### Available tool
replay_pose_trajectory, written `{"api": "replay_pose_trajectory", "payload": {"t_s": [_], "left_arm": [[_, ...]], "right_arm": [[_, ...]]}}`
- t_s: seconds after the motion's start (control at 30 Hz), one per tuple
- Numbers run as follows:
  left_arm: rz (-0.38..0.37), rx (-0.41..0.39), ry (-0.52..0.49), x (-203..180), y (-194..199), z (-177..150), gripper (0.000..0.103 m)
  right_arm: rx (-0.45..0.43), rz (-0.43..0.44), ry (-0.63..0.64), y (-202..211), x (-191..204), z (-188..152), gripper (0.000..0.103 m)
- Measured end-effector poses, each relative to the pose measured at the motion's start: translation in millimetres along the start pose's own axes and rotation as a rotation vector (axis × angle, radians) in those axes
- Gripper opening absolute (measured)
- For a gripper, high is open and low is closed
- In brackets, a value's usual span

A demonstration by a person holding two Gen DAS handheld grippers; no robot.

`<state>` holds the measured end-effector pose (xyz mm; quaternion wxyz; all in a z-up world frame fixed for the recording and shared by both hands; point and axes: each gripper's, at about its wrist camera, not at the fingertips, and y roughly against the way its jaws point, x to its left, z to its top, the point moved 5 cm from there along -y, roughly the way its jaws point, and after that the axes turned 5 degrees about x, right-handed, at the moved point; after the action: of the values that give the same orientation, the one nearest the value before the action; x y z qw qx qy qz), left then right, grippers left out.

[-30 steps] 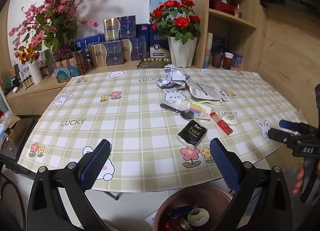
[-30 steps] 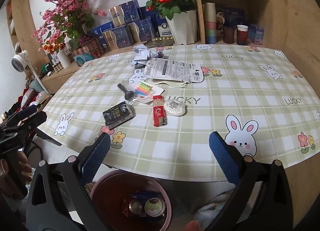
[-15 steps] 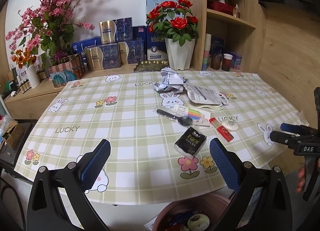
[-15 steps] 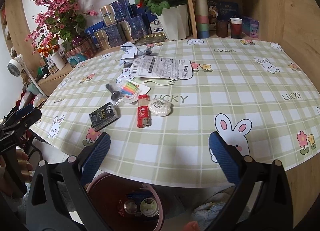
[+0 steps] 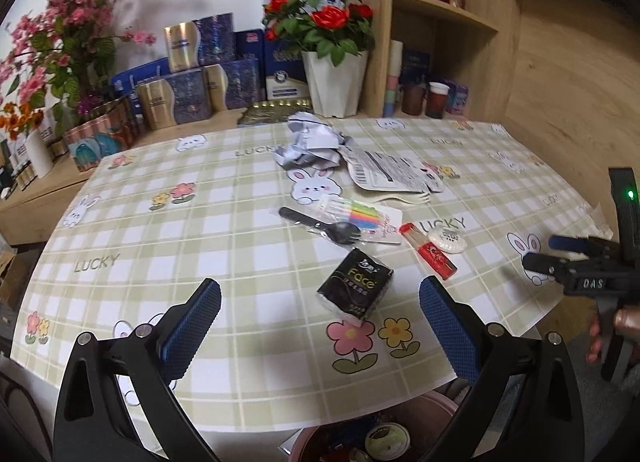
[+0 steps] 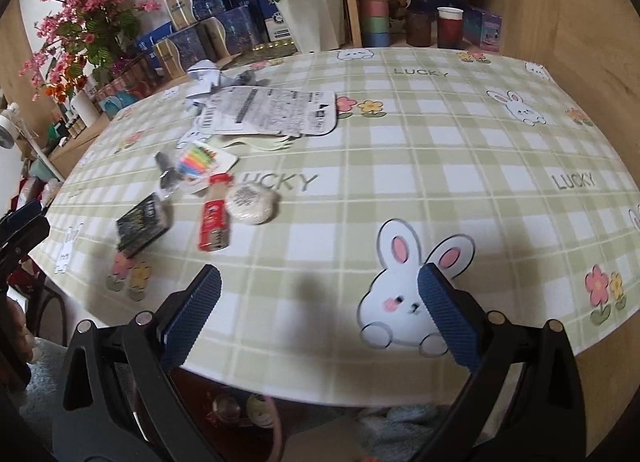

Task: Collect trash
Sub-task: 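Grasp the black Face tissue pack with the left gripper while the right approaches the white packet, then grasp the white round packet with the right gripper while the left gripper lifts the tissue pack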

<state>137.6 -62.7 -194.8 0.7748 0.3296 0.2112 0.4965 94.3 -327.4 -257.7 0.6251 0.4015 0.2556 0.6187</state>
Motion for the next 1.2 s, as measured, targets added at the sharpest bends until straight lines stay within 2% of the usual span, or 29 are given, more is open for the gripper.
{"api": "replay_pose_trajectory", "payload": {"t_s": [0.1, 0.6, 0.67, 0.7, 0.9, 1.03, 1.1, 1.2], "left_arm": [[0.003, 0.013, -0.025, -4.5, -9.2, 0.8, 0.097], [-0.076, 0.21, -0.19, -20.6, -96.7, 3.4, 0.097], [-0.08, 0.227, -0.195, -19.1, -103.5, 4.8, 0.091], [-0.083, 0.238, -0.197, -18.5, -107.1, 4.9, 0.085], [-0.144, 0.294, -0.198, -21.8, -117.1, -2.7, 0.065], [-0.15, 0.288, -0.221, -26.6, -113.6, -5.6, 0.053], [-0.15, 0.29, -0.221, -26.0, -112.5, -5.9, 0.048], [-0.156, 0.288, -0.214, -23.3, -110.7, -6.7, 0.045]], "right_arm": [[0.002, -0.001, 0.01, -4.5, -5.3, 4.9, 0.097], [0.031, 0.008, 0.125, -25.5, 5.4, 19.6, 0.096], [0.04, 0.003, 0.151, -28.7, 8.6, 23.3, 0.093], [0.048, 0.005, 0.162, -30.8, 10.4, 25.0, 0.087], [0.092, 0.016, 0.242, -46.7, 25.1, 33.1, 0.078], [0.13, 0.012, 0.302, -61.4, 36.2, 36.7, 0.067], [0.15, 0.014, 0.321, -69.4, 42.1, 38.3, 0.061], [0.165, 0.024, 0.344, -78.0, 51.4, 41.6, 0.059]]}}
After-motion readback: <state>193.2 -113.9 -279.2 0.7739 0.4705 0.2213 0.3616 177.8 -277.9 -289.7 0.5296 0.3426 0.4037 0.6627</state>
